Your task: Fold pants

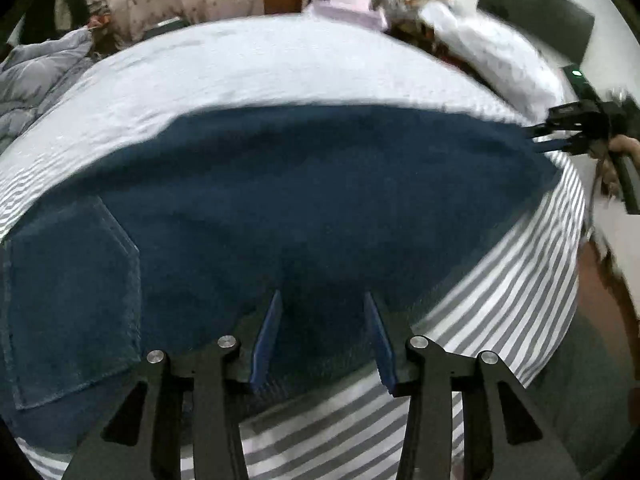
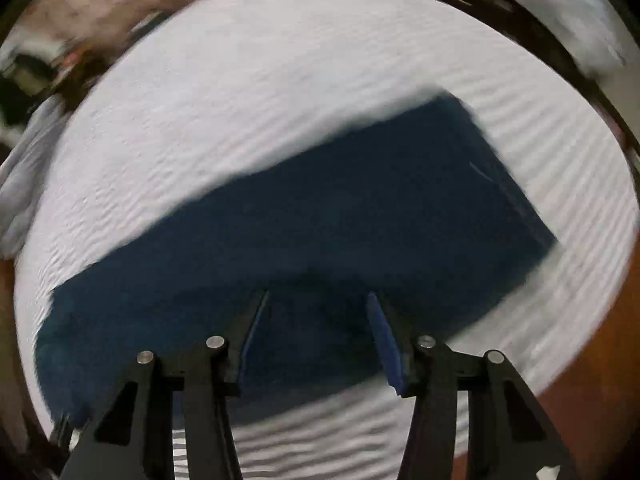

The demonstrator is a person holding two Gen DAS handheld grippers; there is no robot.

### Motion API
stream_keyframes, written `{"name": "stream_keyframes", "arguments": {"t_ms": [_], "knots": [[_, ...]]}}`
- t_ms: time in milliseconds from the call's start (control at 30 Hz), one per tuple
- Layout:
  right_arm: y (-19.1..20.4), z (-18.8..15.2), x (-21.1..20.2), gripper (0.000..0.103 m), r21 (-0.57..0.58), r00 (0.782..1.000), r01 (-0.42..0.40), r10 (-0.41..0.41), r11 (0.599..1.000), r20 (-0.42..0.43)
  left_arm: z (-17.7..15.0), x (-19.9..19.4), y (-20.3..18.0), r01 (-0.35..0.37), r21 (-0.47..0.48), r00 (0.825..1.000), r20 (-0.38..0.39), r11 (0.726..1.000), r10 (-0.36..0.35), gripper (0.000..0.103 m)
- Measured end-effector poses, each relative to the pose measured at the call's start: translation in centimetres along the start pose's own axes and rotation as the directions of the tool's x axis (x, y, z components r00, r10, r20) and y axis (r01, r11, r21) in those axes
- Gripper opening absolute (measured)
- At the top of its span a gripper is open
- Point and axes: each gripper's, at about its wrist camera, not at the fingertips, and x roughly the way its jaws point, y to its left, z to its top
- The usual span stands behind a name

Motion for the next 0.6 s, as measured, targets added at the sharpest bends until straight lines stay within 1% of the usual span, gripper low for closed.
{"name": "stream_keyframes", "arguments": {"t_ms": [33,67,100,133,167,200,233,267,300,333,367,400,467,500,533,600], "knots": [[2.9,1.0,0.2,0.048,-0.066,0.997,-0.076,0.074,0.995,-0.029,0.4,-0.2,0.2,-0.012,-0.005,1.0,0.016,1.0,0.012,0.045],[5.8,1.8,0.7,0.048,-0.123,0.987,-0.15,0.142,0.981,-0.07,0.6,-0.1,0.3,-0.031,-0.004,0.999,0.023,0.999,0.032,0.046],[8.5,2.4,1.3,0.048,-0.167,0.973,-0.218,0.2,0.962,-0.116,0.7,0.1,0.5,-0.039,-0.003,0.999,0.024,0.999,0.039,0.046],[12.5,3.1,2.5,0.048,-0.204,0.936,-0.332,0.294,0.921,-0.195,0.6,0.7,0.9,-0.059,-0.005,0.998,0.017,0.998,0.059,0.046],[15.8,3.4,3.7,0.048,-0.22,0.898,-0.412,0.353,0.884,-0.262,0.6,1.1,1.3,-0.077,-0.012,0.997,0.006,0.997,0.077,0.046],[19.7,3.6,5.1,0.048,-0.235,0.856,-0.482,0.396,0.844,-0.332,0.2,1.7,1.7,-0.079,-0.033,0.997,-0.009,0.996,0.079,0.046],[22.7,3.6,6.1,0.048,-0.245,0.825,-0.525,0.415,0.815,-0.385,-0.2,2.0,1.9,-0.071,-0.049,0.997,-0.015,0.996,0.071,0.046],[26.5,3.6,7.6,0.048,-0.26,0.782,-0.575,0.428,0.776,-0.452,-0.4,2.1,1.8,-0.067,-0.055,0.998,-0.012,0.996,0.067,0.046],[29.0,3.5,8.7,0.048,-0.272,0.761,-0.599,0.43,0.753,-0.486,-0.9,2.0,1.6,-0.07,-0.042,0.998,0.007,0.997,0.07,0.046],[32.4,3.4,10.5,0.048,-0.291,0.738,-0.618,0.413,0.73,-0.533,-1.2,1.9,1.5,-0.078,-0.019,0.997,0.012,0.997,0.078,0.047],[35.1,3.2,12.0,0.048,-0.308,0.724,-0.625,0.385,0.717,-0.573,-1.5,1.9,1.3,-0.085,0.0,0.996,0.014,0.996,0.085,0.047],[37.2,3.0,13.3,0.048,-0.32,0.714,-0.628,0.361,0.71,-0.6,-1.8,1.8,1.2,-0.092,0.016,0.996,0.017,0.996,0.091,0.047],[40.7,2.5,16.2,0.047,-0.345,0.716,-0.605,0.301,0.718,-0.63,-2.1,1.8,1.1,-0.092,0.029,0.996,0.023,0.995,0.091,0.047],[42.0,2.1,17.0,0.045,-0.343,0.706,-0.604,0.283,0.72,-0.649,-2.2,1.8,1.2,-0.087,0.026,0.996,0.024,0.996,0.086,0.047],[43.1,1.7,18.1,0.043,-0.339,0.69,-0.609,0.269,0.717,-0.672,-2.3,1.8,1.5,-0.077,0.017,0.997,0.025,0.997,0.077,0.047],[43.6,1.4,19.2,0.043,-0.336,0.668,-0.611,0.239,0.716,-0.705,-2.5,1.6,2.3,-0.064,0.005,0.998,0.027,0.998,0.064,0.047]]}}
